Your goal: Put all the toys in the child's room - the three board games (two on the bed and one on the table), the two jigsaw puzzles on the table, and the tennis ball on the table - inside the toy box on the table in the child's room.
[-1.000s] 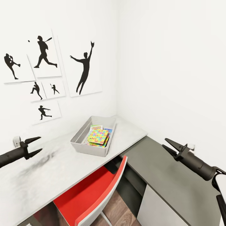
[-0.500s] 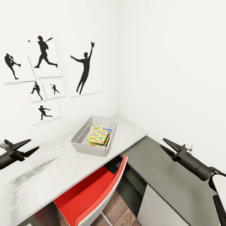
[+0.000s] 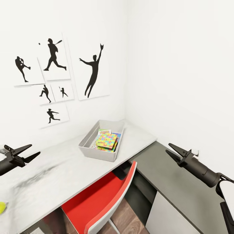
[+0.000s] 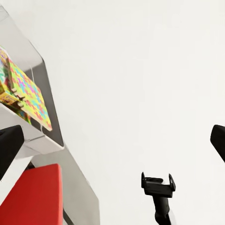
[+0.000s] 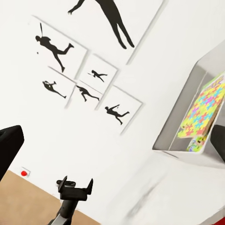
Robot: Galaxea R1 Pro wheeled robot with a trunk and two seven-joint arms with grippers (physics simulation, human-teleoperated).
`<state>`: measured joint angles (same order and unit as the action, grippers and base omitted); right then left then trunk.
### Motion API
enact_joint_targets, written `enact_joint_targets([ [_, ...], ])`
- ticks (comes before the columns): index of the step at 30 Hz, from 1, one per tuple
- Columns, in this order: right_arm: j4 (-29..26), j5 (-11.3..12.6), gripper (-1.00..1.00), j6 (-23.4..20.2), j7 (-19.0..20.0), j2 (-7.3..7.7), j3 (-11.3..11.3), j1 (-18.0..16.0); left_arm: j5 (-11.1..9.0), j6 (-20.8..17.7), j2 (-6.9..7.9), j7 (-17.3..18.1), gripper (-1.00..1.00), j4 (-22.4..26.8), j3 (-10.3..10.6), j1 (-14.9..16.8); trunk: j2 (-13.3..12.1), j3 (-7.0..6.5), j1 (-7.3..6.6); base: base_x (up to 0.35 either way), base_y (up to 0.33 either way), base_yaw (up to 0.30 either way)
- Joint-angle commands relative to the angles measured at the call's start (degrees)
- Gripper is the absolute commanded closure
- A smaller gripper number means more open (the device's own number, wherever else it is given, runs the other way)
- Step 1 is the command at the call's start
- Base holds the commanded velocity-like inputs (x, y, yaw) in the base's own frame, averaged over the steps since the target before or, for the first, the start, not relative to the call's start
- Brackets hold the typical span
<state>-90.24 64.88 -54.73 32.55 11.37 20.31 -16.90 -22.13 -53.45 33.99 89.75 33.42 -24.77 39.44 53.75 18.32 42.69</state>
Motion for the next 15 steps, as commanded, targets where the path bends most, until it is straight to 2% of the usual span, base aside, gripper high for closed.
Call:
enact_joint_targets([
  [1,-0.01,-0.16,-1.00,-0.30,0.24,0.01,0.07,-0.04,0.09,-0.61,0.01,0.25,-1.00,-0.02,-0.01,0.06,0.05,0.04,0.01,0.000,0.001,0.174],
  [15,-0.03,-0.19,-1.00,-0.22,0.08,-0.03,-1.13,-0.06,0.07,-0.61,0.01,0.25,-1.00,0.03,0.00,0.02,0.05,0.00,0.01,-0.022,0.043,0.015],
])
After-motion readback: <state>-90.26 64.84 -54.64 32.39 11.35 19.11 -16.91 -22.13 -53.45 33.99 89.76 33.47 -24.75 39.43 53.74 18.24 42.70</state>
